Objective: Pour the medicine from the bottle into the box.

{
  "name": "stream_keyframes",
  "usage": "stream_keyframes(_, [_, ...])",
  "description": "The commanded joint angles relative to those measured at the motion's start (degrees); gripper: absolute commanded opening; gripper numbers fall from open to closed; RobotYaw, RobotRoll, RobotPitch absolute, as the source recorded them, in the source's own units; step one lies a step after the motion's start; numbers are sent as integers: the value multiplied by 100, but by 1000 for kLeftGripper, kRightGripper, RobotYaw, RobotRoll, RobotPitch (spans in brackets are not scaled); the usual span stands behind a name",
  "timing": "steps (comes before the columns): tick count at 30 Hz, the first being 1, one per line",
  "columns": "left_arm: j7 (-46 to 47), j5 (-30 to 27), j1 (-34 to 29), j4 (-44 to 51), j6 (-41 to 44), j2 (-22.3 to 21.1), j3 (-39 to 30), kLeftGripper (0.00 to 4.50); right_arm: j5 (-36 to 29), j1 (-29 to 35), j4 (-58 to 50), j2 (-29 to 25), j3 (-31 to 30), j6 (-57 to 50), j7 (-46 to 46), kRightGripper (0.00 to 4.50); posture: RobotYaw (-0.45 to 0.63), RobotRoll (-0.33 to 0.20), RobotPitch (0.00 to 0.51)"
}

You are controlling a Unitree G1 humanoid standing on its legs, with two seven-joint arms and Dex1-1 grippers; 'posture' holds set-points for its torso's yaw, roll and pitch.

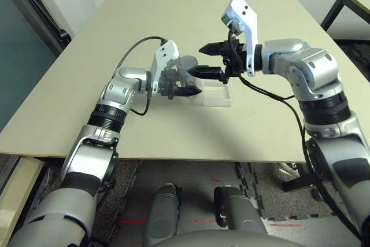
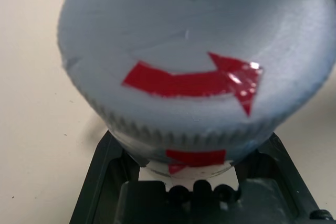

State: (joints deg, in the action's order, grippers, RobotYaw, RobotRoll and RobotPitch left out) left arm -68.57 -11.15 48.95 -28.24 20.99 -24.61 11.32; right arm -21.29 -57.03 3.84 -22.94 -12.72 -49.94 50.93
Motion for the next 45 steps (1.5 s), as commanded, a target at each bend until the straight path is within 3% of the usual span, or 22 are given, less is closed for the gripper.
stream_keyframes(1, [-35, 60, 112, -28, -24, 67, 52, 2549, 117, -136, 156, 30, -141, 163, 105, 4500, 65, 0, 84])
stream_keyframes(10, [-44, 80, 154, -78, -50, 145, 61, 2549, 302, -265, 398, 112, -312, 341, 237, 4500, 67, 0, 86])
stream_keyframes(13, [-53, 83, 146, -80, -57, 152, 62, 2549, 331, -269, 400, 153, -325, 377, 258, 3938, 68, 0, 90])
stream_keyframes(17, [-54, 86, 132, -81, -58, 159, 67, 2549, 349, -282, 397, 180, -322, 384, 283, 2578, 67, 0, 91])
stream_keyframes(25, [-69, 110, 83, -102, -87, 146, 91, 2549, 306, -323, 380, 287, -158, 238, 148, 2581, 62, 0, 91])
stream_keyframes(45, [-30, 153, -35, 19, -62, 173, 92, 2549, 680, -928, 1813, 901, 892, 770, -1686, 2581, 67, 0, 85])
